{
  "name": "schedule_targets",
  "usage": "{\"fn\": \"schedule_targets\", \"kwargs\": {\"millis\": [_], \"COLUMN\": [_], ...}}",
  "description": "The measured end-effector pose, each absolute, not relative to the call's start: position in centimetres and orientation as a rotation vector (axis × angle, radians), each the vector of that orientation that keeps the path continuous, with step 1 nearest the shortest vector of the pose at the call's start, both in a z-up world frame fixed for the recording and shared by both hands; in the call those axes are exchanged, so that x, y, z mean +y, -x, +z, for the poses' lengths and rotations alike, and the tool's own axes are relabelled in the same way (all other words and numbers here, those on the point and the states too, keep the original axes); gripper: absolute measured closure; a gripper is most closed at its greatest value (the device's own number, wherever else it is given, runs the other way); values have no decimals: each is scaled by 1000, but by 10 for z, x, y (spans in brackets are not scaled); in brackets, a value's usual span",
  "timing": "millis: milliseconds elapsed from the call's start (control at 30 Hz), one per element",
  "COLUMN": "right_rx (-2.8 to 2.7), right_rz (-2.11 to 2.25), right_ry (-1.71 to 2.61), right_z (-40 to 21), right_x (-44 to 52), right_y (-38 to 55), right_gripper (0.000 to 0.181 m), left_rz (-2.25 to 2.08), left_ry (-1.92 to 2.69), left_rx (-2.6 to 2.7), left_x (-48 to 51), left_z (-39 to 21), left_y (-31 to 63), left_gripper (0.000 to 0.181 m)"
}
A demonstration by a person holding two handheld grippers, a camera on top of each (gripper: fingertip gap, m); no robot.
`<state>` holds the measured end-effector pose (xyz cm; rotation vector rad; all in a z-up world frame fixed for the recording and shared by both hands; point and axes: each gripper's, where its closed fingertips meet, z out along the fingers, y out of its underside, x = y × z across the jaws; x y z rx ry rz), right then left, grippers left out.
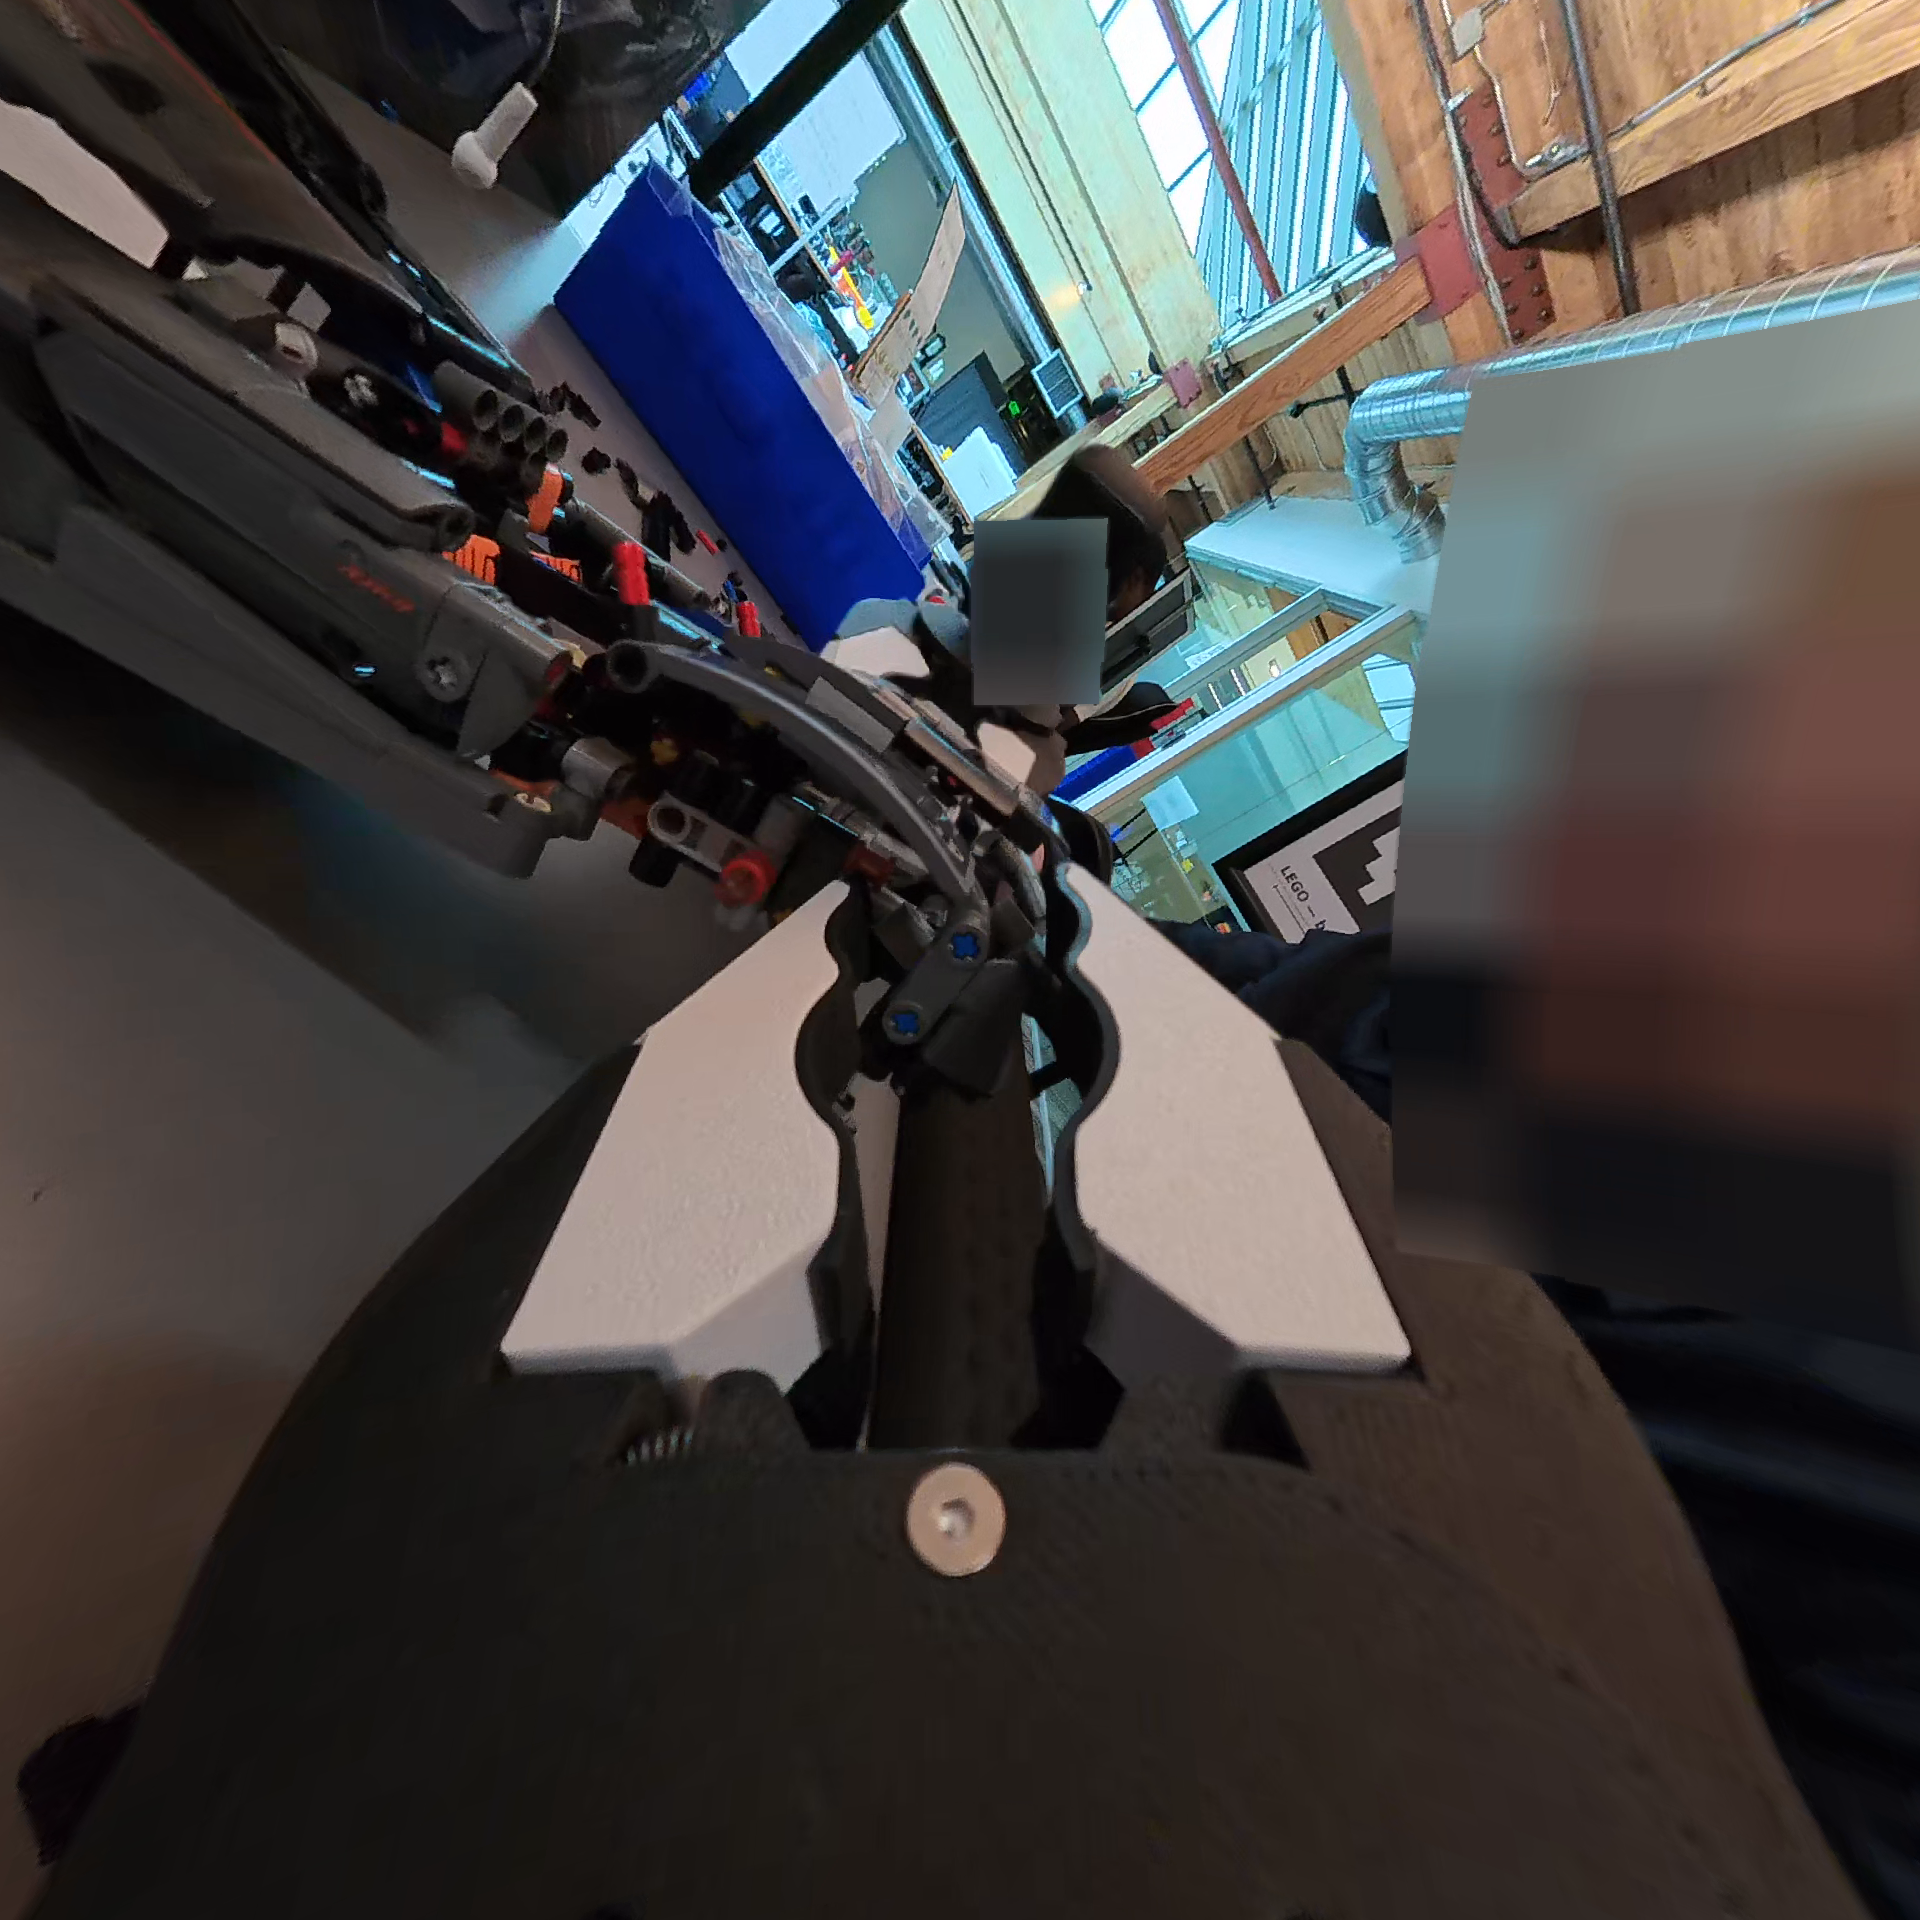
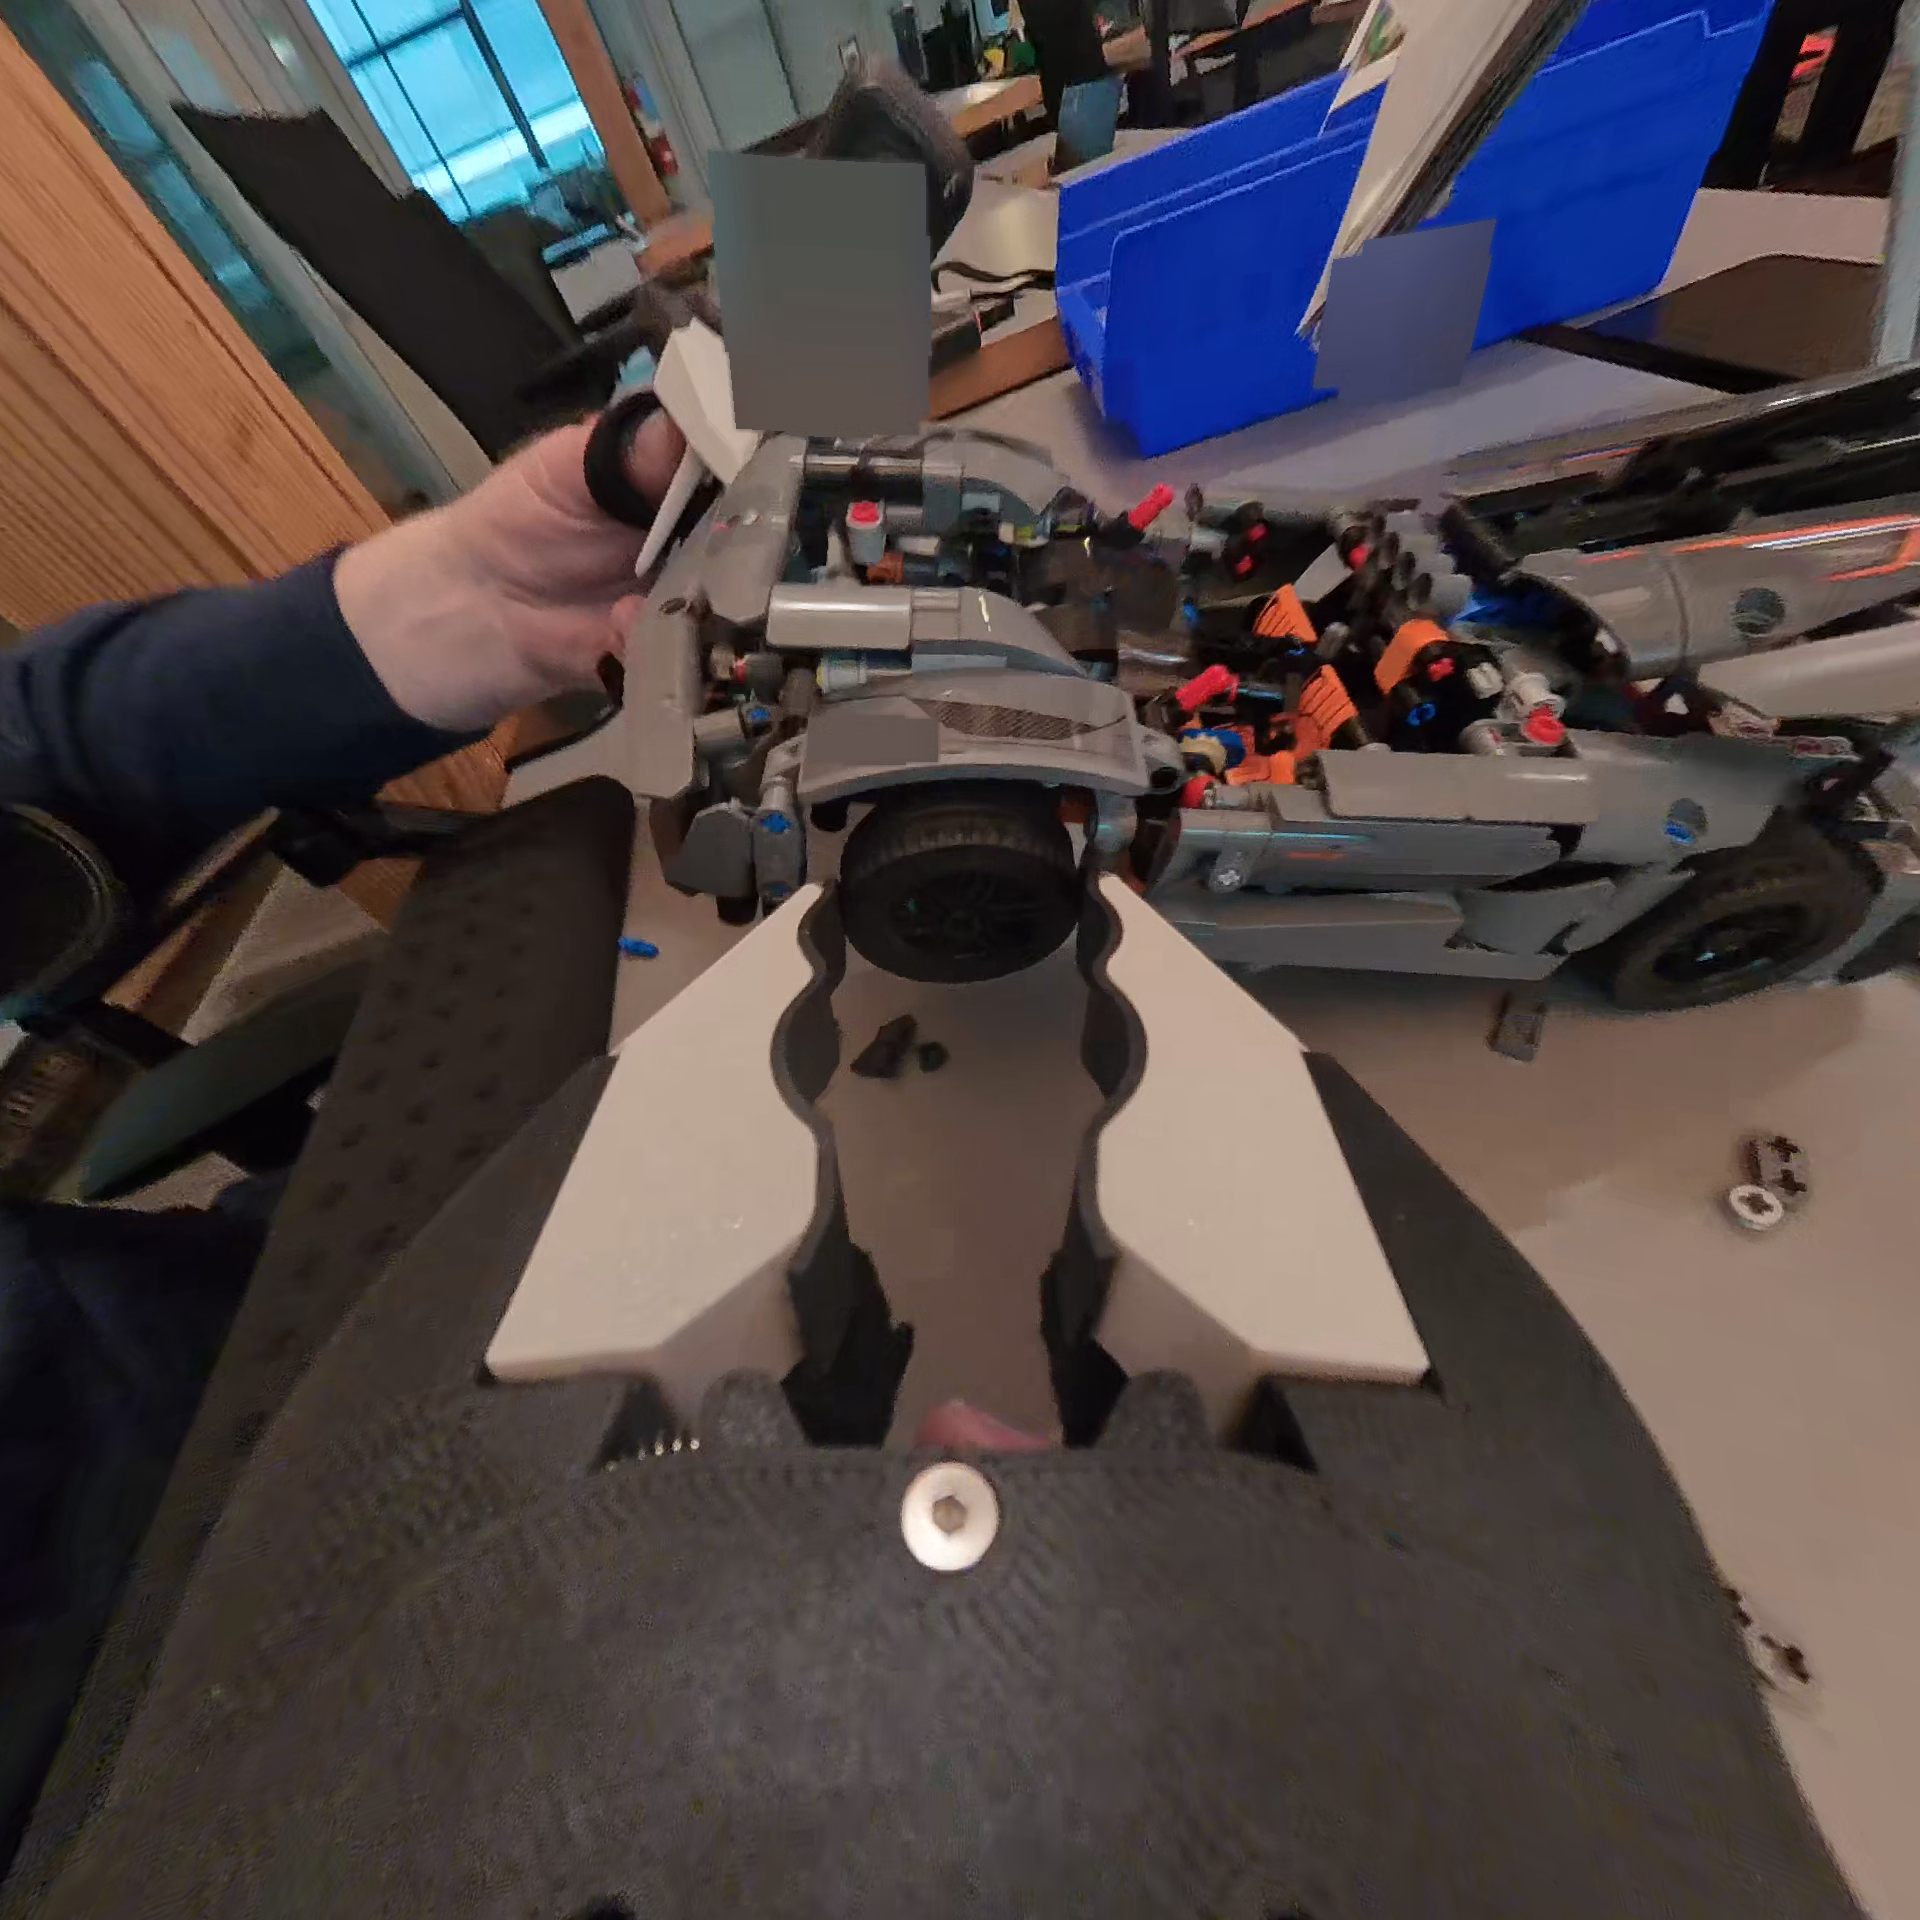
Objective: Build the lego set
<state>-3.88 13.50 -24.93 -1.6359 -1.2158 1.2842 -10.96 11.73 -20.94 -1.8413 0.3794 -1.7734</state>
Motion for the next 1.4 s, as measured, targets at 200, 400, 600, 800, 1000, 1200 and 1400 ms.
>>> {"fn": "schedule_targets", "kwargs": {"millis": [200, 400, 600, 800, 1000, 1200, 1400], "right_rx": [-1228, -1232, -1280, -1340, -1333, -1290, -1304], "right_rz": [1271, 1203, 1033, 894, 903, 929, 938], "right_ry": [1587, 1540, 1492, 1441, 1498, 1532, 1513], "right_z": [-247, -242, -240, -239, -246, -246, -248], "right_x": [134, 136, 136, 134, 135, 146, 144], "right_y": [43, 45, 52, 59, 49, 38, 46], "right_gripper": [139, 139, 139, 139, 139, 139, 139], "left_rz": [-1802, -1798, -1817, -1816, -1816, -1835, -1837], "left_ry": [1793, 1768, 1731, 1709, 1714, 1699, 1693], "left_rx": [331, 324, 294, 285, 274, 286, 282], "left_x": [120, 121, 122, 122, 123, 124, 125], "left_z": [-207, -204, -204, -203, -208, -206, -205], "left_y": [113, 114, 121, 129, 126, 123, 124], "left_gripper": [149, 148, 148, 146, 145, 148, 147]}}
